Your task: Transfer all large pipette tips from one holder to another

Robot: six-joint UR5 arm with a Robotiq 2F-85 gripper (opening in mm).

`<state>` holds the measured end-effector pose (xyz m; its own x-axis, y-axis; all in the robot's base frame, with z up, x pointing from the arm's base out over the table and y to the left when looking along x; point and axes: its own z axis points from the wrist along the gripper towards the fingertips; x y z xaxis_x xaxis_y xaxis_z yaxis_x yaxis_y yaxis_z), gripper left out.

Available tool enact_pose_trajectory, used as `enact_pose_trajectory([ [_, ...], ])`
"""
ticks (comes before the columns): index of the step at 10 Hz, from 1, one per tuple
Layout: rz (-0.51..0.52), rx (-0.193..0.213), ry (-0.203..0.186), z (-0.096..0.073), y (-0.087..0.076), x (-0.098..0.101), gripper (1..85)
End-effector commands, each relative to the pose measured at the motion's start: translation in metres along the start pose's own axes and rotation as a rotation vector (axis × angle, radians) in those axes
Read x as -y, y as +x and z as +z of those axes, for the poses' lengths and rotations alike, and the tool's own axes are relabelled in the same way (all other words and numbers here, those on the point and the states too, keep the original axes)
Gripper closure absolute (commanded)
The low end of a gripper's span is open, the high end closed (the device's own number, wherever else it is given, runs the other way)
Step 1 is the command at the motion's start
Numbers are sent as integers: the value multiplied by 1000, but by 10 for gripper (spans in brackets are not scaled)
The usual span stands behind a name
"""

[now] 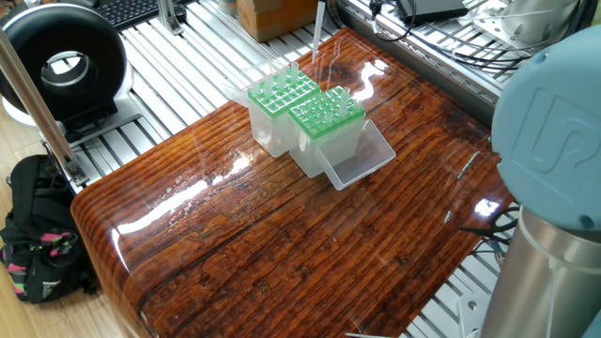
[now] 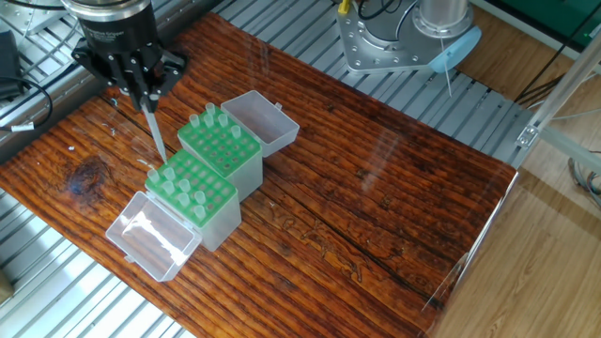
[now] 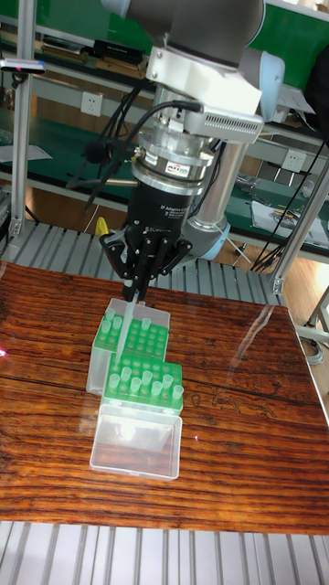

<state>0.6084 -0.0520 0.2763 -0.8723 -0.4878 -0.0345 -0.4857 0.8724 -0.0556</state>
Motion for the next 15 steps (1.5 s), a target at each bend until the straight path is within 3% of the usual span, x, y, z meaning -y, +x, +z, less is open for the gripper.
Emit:
enact_pose_trajectory([
  [1,0,6,-19,2,1,-3,740],
  [8,5,-9,-38,4,7,-6,740],
  [15,2,-10,-31,5,8,-3,740],
])
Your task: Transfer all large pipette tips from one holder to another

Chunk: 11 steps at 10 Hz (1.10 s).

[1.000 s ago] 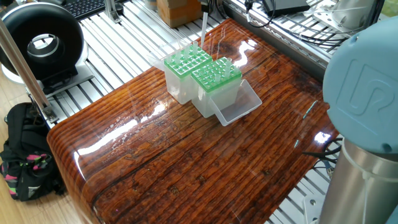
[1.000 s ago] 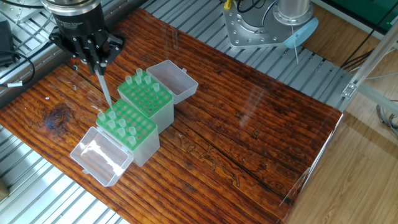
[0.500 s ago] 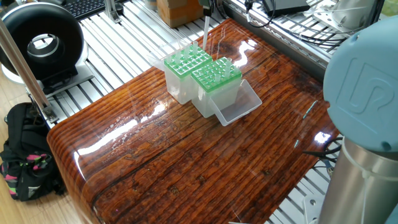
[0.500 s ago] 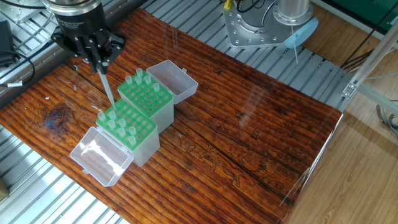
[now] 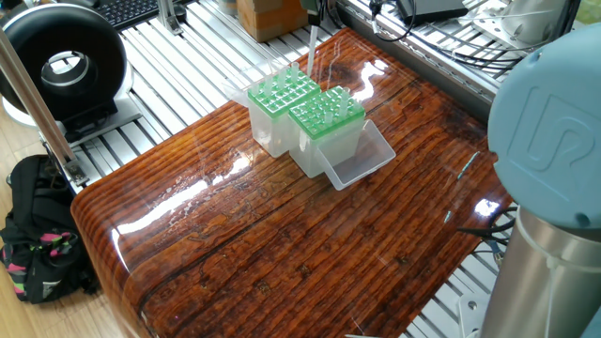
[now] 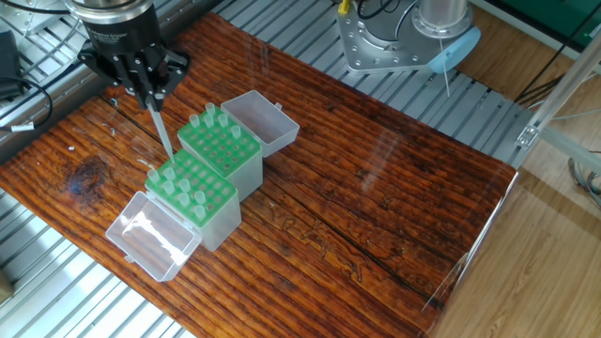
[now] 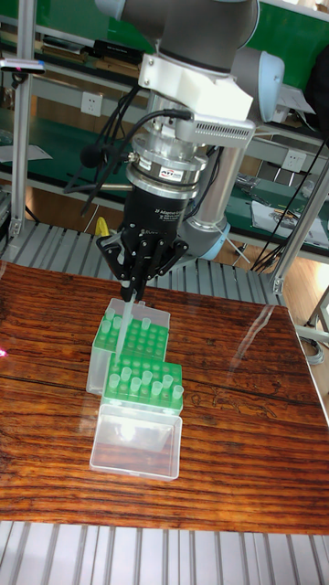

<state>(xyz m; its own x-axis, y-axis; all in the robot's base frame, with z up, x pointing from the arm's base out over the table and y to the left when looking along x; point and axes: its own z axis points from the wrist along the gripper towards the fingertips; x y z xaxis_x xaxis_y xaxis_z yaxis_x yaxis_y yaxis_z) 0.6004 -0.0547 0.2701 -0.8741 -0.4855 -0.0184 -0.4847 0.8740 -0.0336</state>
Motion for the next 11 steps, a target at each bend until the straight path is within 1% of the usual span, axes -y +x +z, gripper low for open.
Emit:
enact_pose_trajectory([
  [1,0,5,-13,0,0,-2,740],
  [5,0,6,-27,1,0,-4,740],
  [7,-10,-15,-30,2,5,-4,740],
  [8,-14,-22,-25,2,6,-2,740],
  [11,-28,-29,-18,4,7,2,740],
])
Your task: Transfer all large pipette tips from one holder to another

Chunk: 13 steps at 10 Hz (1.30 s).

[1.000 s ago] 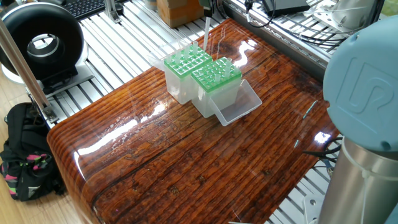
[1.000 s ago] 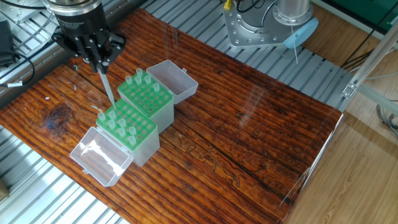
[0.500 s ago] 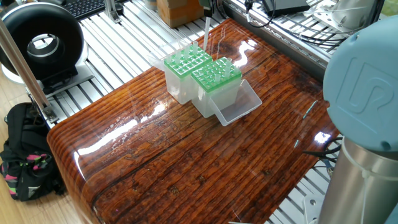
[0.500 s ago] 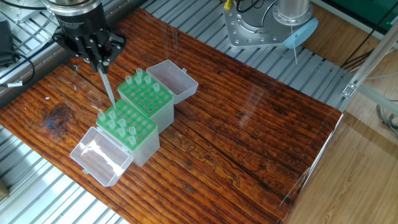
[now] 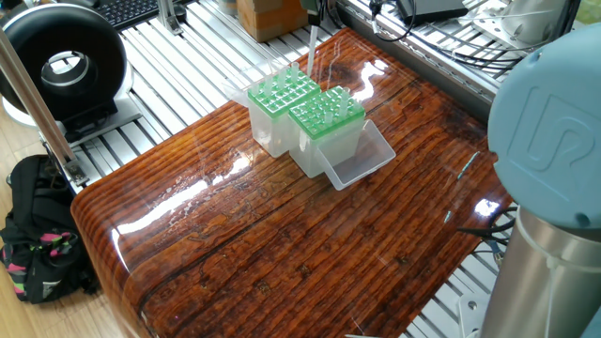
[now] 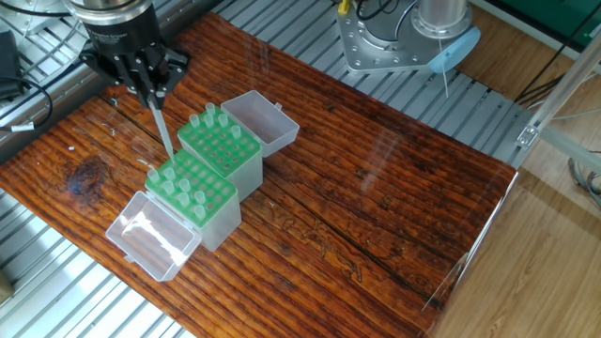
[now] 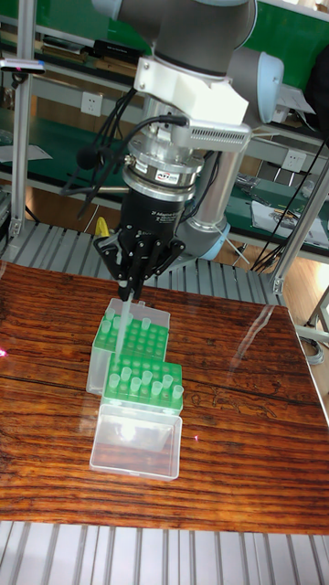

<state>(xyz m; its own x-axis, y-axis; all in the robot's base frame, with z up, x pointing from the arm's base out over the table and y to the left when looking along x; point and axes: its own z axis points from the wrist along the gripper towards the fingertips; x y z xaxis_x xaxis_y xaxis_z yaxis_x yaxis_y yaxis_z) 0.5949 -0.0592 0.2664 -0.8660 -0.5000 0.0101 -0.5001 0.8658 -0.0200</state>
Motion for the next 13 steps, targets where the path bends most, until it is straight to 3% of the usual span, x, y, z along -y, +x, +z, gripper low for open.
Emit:
enact_pose_trajectory([
  [1,-14,-2,-2,1,0,1,740],
  [7,-31,9,-13,4,-7,0,727],
  [13,-60,18,-9,9,-13,2,637],
])
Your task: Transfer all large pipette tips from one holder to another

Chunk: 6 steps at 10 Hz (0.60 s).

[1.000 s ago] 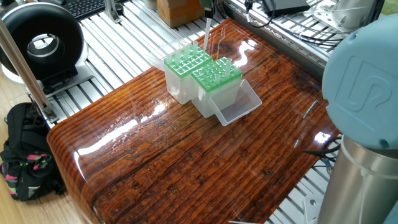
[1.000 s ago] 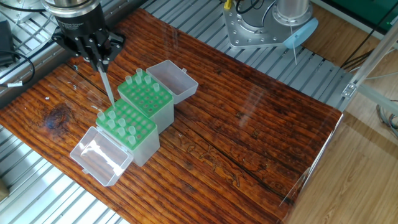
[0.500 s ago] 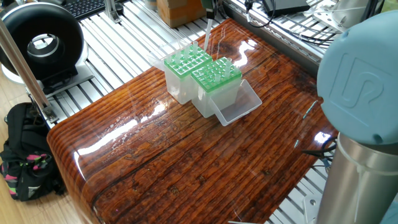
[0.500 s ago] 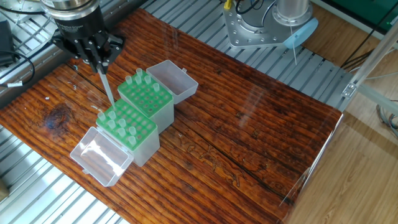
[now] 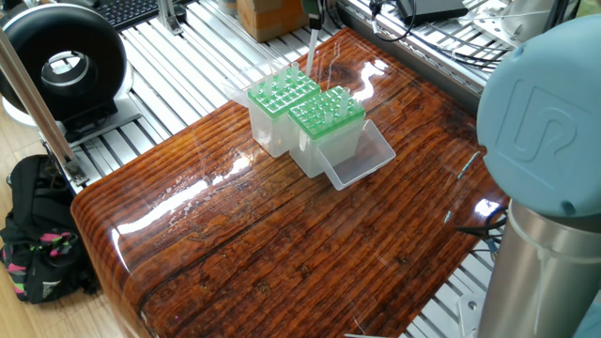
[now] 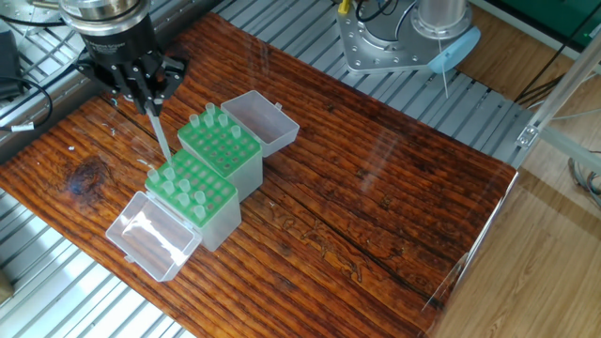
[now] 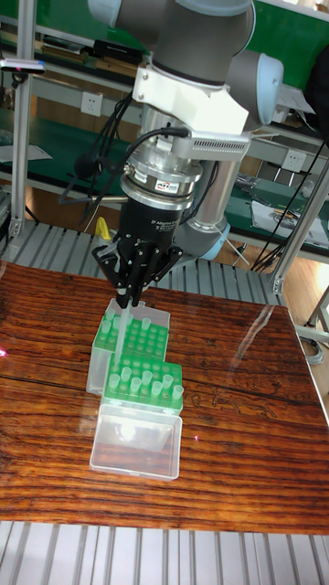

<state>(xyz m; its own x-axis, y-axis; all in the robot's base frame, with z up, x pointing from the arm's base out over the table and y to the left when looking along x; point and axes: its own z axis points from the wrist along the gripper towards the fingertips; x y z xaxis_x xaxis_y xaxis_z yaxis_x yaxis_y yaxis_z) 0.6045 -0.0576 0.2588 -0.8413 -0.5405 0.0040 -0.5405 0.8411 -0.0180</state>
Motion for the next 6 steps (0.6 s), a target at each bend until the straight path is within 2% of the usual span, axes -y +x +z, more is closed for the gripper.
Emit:
enact_pose_trajectory([
  [1,-16,11,-9,1,-4,-1,597],
  [6,0,5,-29,-1,-1,-8,563],
])
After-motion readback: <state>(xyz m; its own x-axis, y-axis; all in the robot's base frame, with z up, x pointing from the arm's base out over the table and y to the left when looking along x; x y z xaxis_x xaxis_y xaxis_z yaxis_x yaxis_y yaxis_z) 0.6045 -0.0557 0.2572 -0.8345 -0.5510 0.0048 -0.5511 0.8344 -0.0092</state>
